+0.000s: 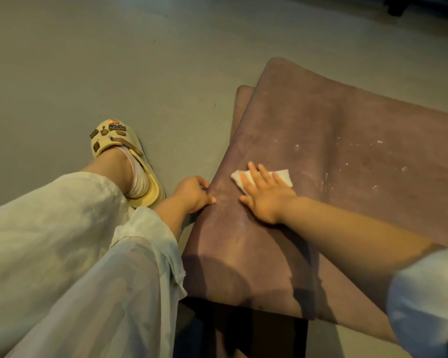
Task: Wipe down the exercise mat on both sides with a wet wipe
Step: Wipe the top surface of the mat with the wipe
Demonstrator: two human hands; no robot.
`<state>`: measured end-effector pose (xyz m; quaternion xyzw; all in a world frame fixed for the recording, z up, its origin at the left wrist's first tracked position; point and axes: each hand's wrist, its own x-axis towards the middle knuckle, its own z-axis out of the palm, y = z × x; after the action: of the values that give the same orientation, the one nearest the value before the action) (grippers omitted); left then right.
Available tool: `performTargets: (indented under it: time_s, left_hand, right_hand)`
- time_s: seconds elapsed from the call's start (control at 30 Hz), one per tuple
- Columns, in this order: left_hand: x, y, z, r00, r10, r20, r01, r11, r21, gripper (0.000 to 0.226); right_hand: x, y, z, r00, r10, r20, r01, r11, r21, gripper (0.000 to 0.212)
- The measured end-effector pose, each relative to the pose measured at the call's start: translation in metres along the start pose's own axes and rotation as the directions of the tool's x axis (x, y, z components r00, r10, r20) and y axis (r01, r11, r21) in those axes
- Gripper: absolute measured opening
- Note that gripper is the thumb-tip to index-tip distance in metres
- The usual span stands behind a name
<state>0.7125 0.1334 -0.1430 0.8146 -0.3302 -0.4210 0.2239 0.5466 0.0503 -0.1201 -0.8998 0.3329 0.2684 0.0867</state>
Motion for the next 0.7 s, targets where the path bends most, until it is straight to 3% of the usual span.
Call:
performTargets:
  time_s: [0.1, 0.17, 0.3, 0.4, 0.5, 0.63, 0.7]
  left_hand:
    - [0.005, -0.005, 0.003, 1.0, -0.007, 0.029, 0.007, 1.0, -0.015, 0.034]
    - [0.009, -0.008, 0.005, 1.0, -0.011, 0.025, 0.011, 1.0, -0.018, 0.032]
    - [0.013, -0.012, 0.006, 1.0, 0.007, -0.007, -0.007, 1.0, 0.011, 0.035]
    - [0.011, -0.015, 0.006, 0.999, 0.031, -0.036, -0.031, 0.999, 0.009, 0.032]
    - [0.003, -0.012, 0.008, 0.996, 0.05, -0.076, -0.048, 0.998, 0.029, 0.034]
    - [-0.008, -0.007, 0.014, 0.985, 0.07, -0.159, -0.056, 0.994, 0.095, 0.037]
    - [-0.015, -0.004, 0.017, 0.973, 0.093, -0.211, -0.069, 0.991, 0.118, 0.038]
  right_hand:
    - [0.032, 0.019, -0.023, 0.986, 0.162, -0.035, -0.155, 0.978, 0.143, 0.06]
    - [0.046, 0.021, -0.031, 0.981, 0.189, -0.045, -0.176, 0.962, 0.21, 0.058]
    - [0.043, -0.008, -0.022, 1.0, 0.005, -0.007, -0.003, 0.974, 0.227, 0.058]
    - [0.01, -0.032, 0.001, 0.985, -0.161, 0.065, 0.151, 0.98, 0.131, 0.059]
    - [-0.046, -0.041, 0.024, 0.936, -0.319, 0.15, 0.314, 0.948, 0.056, 0.059]
    - [-0.12, -0.04, 0.051, 0.802, -0.532, 0.273, 0.552, 0.834, 0.001, 0.053]
    - [-0.142, -0.031, 0.058, 0.805, -0.546, 0.232, 0.569, 0.822, -0.042, 0.052]
